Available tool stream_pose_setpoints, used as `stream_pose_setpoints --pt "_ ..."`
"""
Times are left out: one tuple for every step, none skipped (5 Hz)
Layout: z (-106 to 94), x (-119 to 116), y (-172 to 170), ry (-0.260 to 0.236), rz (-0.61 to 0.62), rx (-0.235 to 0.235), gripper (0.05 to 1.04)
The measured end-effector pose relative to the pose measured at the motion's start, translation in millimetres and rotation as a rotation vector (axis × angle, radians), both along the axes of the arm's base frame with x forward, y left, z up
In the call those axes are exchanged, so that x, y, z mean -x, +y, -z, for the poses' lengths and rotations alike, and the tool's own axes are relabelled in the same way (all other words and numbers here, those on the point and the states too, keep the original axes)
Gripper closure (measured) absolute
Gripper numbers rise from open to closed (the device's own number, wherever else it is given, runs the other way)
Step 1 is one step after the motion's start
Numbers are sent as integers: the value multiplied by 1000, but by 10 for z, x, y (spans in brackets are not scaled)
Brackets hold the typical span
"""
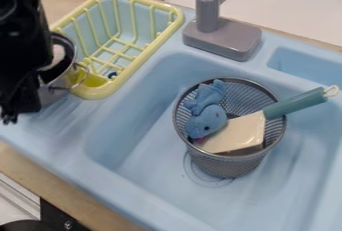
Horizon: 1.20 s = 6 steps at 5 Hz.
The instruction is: Put the silver pot in the yellow basket
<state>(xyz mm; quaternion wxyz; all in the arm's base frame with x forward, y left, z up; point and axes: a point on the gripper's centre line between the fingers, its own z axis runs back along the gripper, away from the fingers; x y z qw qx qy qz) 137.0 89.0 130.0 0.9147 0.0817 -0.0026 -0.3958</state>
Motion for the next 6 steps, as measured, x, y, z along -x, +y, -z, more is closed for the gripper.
stream_pose_setpoints --pt "-59 -72 -4 -11 -22 -7 1026" --pt "-105 -189 2 -27 -15 -11 1028" --pt "-168 -333 22 -58 5 -15 1028" --pt "-231 -472 33 -81 22 -37 1028" --pt "-226 -597 44 -93 37 -40 1028" --pt "-185 -773 61 -91 73 -64 1028"
